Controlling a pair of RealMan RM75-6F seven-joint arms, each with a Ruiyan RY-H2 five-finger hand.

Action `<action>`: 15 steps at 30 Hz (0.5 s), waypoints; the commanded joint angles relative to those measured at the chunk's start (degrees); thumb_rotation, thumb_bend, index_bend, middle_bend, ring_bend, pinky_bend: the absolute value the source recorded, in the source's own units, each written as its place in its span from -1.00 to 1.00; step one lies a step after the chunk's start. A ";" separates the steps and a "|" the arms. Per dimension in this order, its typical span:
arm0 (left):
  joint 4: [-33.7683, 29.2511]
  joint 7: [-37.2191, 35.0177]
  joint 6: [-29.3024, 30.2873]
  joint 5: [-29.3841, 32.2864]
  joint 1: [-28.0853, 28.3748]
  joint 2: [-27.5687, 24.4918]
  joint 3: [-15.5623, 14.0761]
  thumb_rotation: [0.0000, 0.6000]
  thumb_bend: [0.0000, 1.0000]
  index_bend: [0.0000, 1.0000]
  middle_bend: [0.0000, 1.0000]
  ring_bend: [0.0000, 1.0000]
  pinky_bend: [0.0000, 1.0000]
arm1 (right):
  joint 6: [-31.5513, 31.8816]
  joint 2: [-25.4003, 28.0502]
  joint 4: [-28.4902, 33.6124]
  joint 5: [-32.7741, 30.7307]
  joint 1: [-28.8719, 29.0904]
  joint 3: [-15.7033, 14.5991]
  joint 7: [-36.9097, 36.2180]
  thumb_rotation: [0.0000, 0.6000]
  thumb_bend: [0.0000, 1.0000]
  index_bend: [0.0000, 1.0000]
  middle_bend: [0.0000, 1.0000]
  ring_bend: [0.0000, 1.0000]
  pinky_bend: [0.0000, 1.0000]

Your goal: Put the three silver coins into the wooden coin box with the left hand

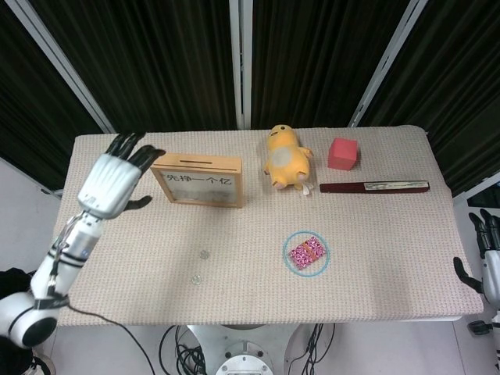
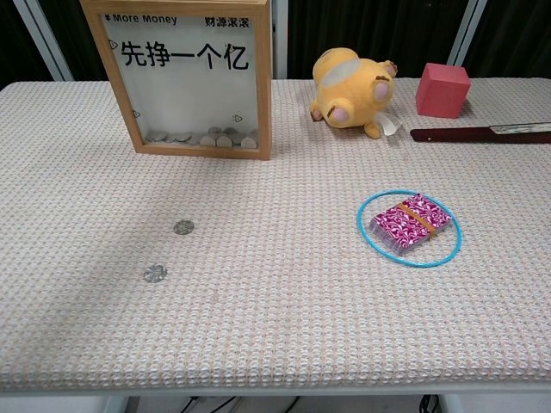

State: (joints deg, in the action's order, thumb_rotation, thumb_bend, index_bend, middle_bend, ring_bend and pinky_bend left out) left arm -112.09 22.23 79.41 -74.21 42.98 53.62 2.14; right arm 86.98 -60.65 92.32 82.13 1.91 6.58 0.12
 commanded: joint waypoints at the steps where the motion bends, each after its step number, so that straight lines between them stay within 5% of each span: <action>1: -0.17 6.23 11.66 -12.81 -15.11 3.37 -10.88 0.93 -1.00 -0.53 -0.51 -0.84 -0.76 | -0.01 -0.46 0.12 0.54 0.11 -0.38 0.53 1.00 -0.39 -1.00 -1.00 -1.00 -1.00; 5: 5.40 0.99 12.48 -15.21 -21.28 9.30 -14.23 0.80 -1.00 -0.54 -0.52 -0.84 -0.76 | -0.24 -1.05 0.25 1.11 0.29 -0.83 1.60 1.00 -0.39 -1.00 -1.00 -1.00 -1.00; 15: 19.27 -7.66 6.44 -18.13 -22.96 20.97 -12.24 1.00 -0.85 -0.61 -0.54 -0.84 -0.76 | 0.28 -1.07 0.74 1.51 -0.25 -1.53 2.98 1.00 -0.39 -1.00 -1.00 -1.00 -1.00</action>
State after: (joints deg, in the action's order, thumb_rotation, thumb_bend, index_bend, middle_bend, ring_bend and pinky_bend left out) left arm -95.10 16.52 87.78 -91.29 20.24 72.32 -10.78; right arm 87.27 -61.74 93.04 83.63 1.66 5.05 3.08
